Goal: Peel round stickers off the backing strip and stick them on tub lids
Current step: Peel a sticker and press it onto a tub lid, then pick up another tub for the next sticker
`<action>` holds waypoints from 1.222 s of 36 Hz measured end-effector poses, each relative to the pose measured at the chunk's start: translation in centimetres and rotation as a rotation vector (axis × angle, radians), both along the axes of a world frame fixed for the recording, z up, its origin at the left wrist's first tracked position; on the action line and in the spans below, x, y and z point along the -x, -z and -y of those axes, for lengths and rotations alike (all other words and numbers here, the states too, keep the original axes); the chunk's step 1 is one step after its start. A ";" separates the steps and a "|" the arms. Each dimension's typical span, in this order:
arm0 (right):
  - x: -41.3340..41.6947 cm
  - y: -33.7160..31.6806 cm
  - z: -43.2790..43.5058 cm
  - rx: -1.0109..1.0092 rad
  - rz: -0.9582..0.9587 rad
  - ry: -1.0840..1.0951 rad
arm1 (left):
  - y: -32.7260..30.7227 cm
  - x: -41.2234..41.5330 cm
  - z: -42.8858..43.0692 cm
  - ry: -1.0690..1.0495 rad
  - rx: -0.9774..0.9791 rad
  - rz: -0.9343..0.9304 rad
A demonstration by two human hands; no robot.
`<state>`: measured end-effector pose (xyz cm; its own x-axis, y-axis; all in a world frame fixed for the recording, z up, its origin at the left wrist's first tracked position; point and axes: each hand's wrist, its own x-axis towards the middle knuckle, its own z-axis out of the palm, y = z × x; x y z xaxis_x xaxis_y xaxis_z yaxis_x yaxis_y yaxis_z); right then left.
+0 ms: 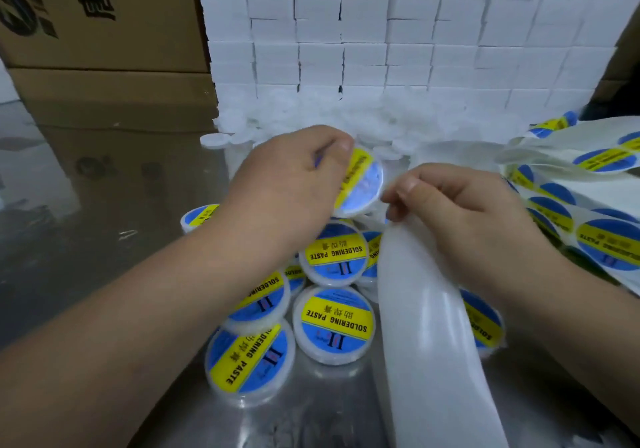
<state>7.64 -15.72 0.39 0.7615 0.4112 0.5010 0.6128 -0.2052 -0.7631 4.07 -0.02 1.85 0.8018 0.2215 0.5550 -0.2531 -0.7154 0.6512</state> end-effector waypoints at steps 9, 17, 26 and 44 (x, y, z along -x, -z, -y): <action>-0.1 0.1 0.1 -0.016 0.023 -0.088 | 0.4 -2.6 -2.6 -0.339 -0.331 -0.369; 0.1 -0.1 0.2 -0.089 0.140 -0.216 | -0.7 -0.6 -0.3 0.095 0.051 -0.091; 0.7 -0.3 0.1 -0.125 0.279 -0.399 | -0.9 0.3 0.9 0.428 0.339 -0.159; -0.5 -1.6 0.5 -0.442 -0.340 -0.192 | -0.6 0.7 1.2 0.523 0.524 -0.086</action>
